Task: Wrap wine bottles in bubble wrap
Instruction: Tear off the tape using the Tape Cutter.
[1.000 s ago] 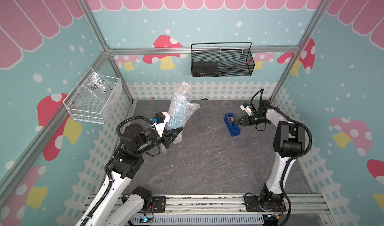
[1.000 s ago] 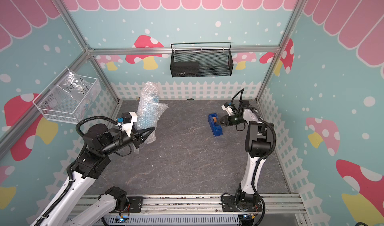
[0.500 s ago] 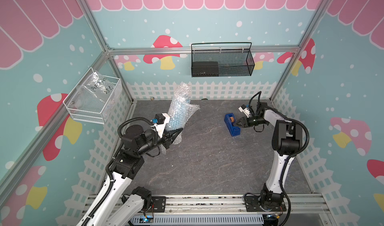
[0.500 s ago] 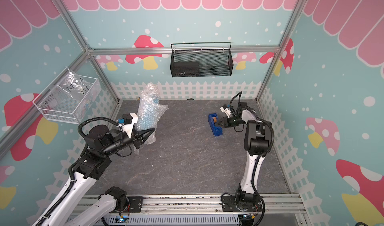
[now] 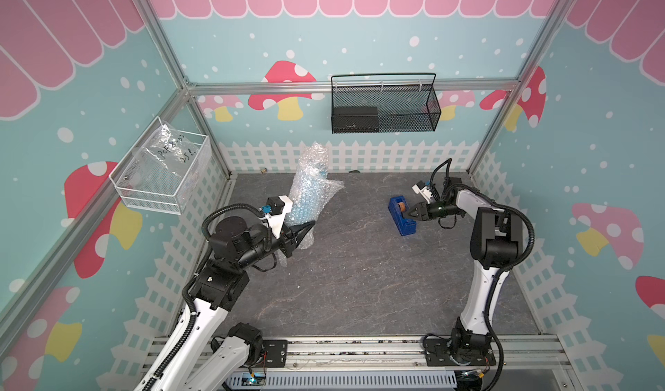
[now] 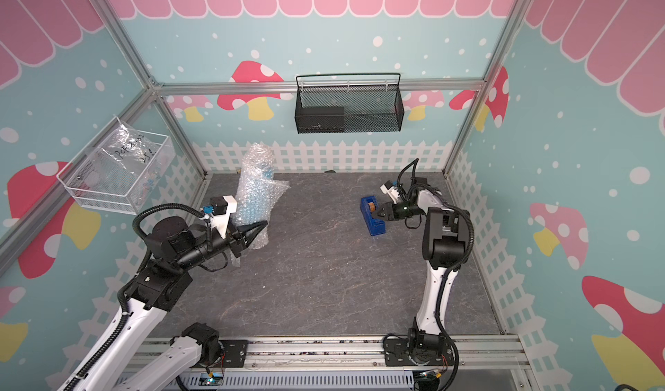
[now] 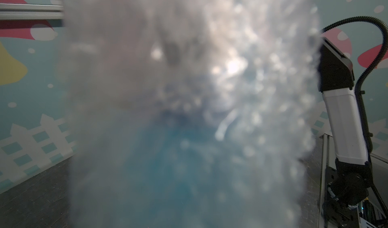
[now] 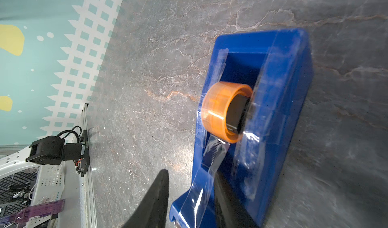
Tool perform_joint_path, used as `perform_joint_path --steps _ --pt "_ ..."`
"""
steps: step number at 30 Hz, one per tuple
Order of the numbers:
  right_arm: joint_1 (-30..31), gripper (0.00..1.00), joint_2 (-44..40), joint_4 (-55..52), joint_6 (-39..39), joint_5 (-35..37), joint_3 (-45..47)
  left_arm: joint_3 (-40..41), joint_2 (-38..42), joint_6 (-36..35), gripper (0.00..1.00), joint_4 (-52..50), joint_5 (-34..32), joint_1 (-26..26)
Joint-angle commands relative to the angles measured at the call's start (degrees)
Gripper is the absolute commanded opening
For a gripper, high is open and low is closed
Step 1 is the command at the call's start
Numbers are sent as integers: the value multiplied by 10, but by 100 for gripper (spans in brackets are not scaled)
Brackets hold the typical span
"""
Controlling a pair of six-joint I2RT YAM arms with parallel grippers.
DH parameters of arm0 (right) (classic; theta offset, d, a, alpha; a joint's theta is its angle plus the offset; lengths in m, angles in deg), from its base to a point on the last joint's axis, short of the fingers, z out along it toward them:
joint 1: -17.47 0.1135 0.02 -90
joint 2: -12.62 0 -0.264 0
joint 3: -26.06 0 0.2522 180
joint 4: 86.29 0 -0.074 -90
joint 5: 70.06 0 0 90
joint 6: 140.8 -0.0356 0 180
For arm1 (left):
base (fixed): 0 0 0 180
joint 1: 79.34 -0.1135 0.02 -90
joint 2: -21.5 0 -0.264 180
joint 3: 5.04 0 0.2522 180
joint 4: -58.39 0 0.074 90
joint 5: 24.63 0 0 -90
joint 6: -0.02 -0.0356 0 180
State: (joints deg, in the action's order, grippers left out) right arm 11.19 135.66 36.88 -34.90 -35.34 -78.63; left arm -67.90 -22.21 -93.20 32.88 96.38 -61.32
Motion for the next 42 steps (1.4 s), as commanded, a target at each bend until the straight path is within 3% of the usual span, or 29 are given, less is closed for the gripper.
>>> perform_joint_path --steps 1,15,18,42 --pt "2 38 17 -11 10 -6 -6 -7 17 -5 0 71 3 -5" --pt "-7 37 32 -38 35 -28 -16 -1 22 -3 0 73 5 -8" --pt "-11 31 31 -40 41 -34 -14 1 22 -3 0 74 5 -8" --pt "-29 32 48 -53 62 -62 -12 5 21 1 0 79 5 -10"
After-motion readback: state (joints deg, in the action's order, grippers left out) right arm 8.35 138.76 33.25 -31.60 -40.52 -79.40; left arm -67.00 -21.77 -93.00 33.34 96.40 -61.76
